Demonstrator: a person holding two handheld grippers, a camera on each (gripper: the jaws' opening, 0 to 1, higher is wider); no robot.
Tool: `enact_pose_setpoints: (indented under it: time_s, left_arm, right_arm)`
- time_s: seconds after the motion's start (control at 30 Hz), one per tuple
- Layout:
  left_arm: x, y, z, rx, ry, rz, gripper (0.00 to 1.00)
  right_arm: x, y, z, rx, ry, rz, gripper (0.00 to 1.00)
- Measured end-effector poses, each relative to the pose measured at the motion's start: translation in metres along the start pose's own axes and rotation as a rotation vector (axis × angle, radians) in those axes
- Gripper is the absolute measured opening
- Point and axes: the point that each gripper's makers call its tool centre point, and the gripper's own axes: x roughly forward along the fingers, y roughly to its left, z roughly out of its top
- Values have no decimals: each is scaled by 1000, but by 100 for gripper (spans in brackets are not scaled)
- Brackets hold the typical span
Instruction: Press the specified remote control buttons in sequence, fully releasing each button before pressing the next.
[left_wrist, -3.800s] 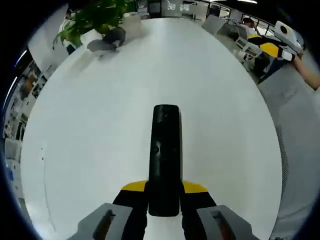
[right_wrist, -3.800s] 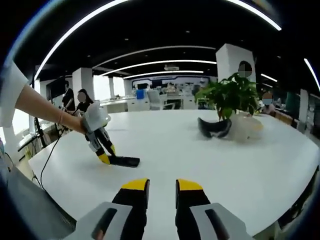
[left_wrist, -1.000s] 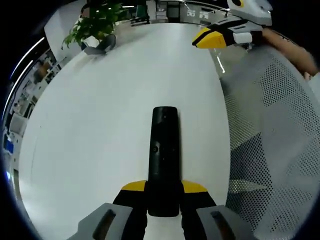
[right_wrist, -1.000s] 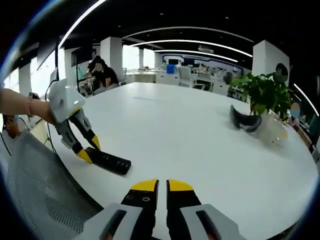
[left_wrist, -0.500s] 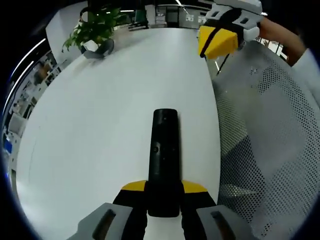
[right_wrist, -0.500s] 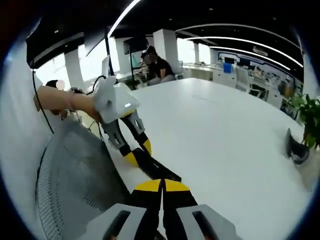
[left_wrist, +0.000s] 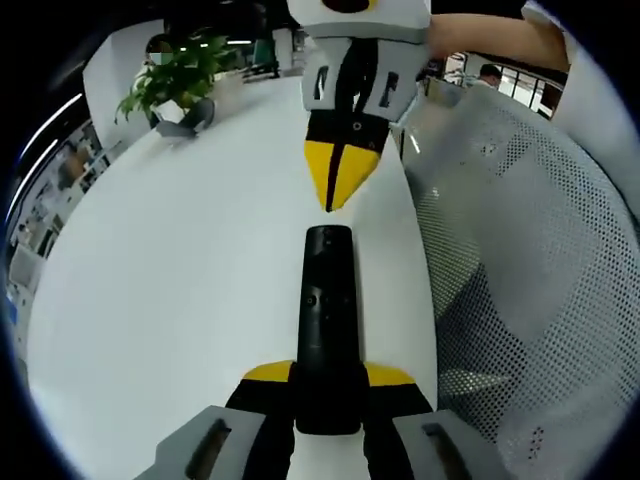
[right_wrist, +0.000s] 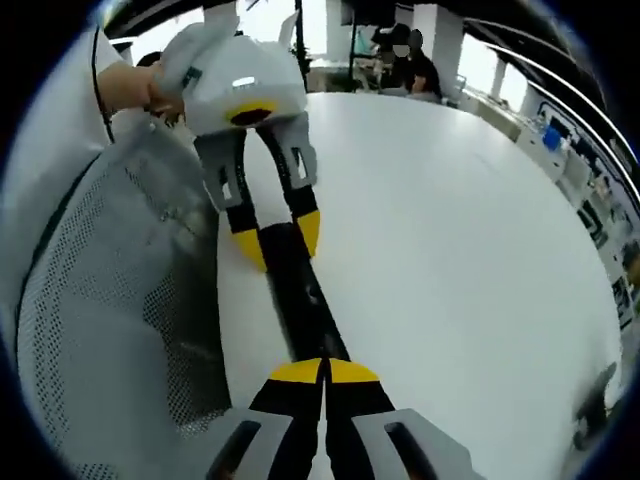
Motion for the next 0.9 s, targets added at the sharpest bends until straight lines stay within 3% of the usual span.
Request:
enact_pose_setpoints:
  time_s: [0.17,0.33,0.57,0.7,0.9]
  left_arm:
    - [0,0,-1,13,15,-9,23]
    - [0,0,-1,3,26,-1,23]
    - [0,0,-2,3,-2,-7,23]
    - [0,0,-2,18,-13,-11,23]
    - [0,0,-2,34,-16,-26,24]
  right_arm:
    - [8,0,-6,-96,68,14,0]
    - [11,1,-5,-141,89,29,0]
    - [13,2,-4,-219,134,46,0]
    - [14,2,-5,-387,184,47,0]
    - [14,1,-5,-436,162,37,0]
